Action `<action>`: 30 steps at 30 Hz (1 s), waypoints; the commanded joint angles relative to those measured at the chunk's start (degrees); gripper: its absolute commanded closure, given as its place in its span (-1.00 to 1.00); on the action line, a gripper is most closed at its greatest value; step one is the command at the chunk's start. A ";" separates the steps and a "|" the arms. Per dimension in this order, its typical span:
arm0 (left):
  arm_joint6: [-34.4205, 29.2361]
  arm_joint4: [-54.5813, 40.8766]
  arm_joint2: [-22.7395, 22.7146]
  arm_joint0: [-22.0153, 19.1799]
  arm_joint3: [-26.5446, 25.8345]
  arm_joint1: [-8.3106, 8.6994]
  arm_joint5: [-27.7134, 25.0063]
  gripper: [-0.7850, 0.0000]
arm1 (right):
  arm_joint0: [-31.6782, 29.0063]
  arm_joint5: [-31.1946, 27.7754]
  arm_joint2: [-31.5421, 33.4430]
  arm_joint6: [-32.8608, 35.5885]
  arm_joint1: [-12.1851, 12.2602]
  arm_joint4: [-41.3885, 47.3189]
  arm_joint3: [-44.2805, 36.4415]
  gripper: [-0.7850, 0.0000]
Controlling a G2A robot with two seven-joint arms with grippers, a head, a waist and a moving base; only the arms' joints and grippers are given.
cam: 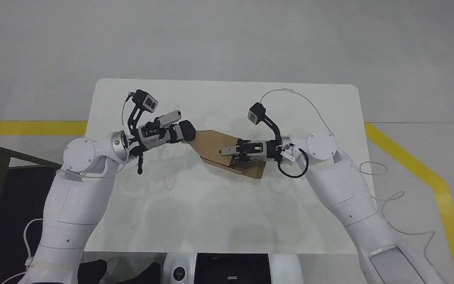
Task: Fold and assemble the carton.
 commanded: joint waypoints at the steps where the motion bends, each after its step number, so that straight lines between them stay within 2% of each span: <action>1: -0.36 1.41 -0.24 0.30 0.01 0.16 -0.24 -1.00 | -0.01 0.00 0.07 0.06 0.02 0.23 -0.25 1.00; 19: -0.17 2.62 -0.20 0.94 0.32 0.57 -0.92 -1.00 | 0.36 -0.31 -0.47 0.24 -0.04 1.38 -1.42 1.00; 30: -1.13 4.49 2.14 0.69 0.29 0.54 -1.51 -1.00 | 0.64 -0.78 -0.46 0.03 -0.08 2.18 -1.54 1.00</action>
